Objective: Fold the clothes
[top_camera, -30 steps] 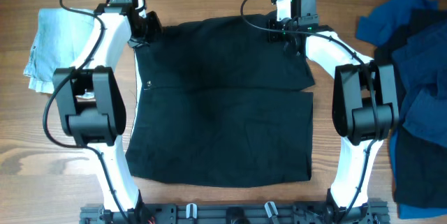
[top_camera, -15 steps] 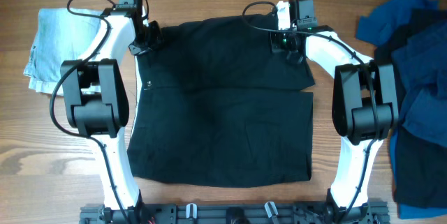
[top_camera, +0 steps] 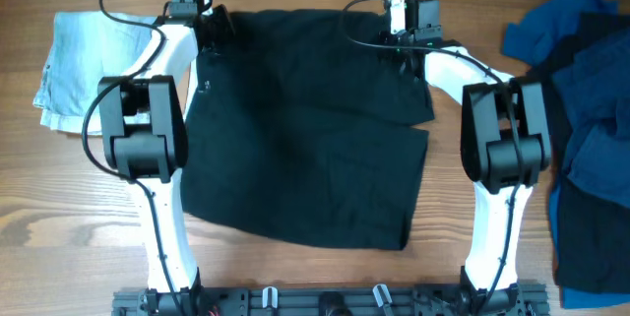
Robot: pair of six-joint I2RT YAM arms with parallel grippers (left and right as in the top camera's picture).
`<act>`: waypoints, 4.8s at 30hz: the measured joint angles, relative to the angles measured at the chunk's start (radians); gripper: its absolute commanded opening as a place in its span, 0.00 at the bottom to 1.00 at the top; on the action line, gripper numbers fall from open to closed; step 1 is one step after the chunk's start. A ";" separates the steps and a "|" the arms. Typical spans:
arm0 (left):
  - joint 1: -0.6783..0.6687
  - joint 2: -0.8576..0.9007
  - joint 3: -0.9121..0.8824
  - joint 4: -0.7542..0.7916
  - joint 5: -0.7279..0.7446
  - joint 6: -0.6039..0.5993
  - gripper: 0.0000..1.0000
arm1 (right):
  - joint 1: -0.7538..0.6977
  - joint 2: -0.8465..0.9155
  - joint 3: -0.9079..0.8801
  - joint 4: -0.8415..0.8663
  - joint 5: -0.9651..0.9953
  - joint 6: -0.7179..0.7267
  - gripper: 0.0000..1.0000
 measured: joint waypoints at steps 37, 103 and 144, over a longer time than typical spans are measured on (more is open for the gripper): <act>0.004 -0.474 -0.068 -0.927 -0.031 -0.044 0.05 | -0.001 -0.621 -0.491 -0.663 -0.152 0.314 0.04; -0.168 -0.712 -0.648 -0.809 0.094 -0.044 1.00 | -0.224 -0.758 -0.681 -1.023 -0.115 0.611 0.66; -0.168 -0.712 -0.939 -0.659 0.075 -0.213 0.68 | -0.224 -0.760 -0.822 -0.897 -0.098 0.623 0.68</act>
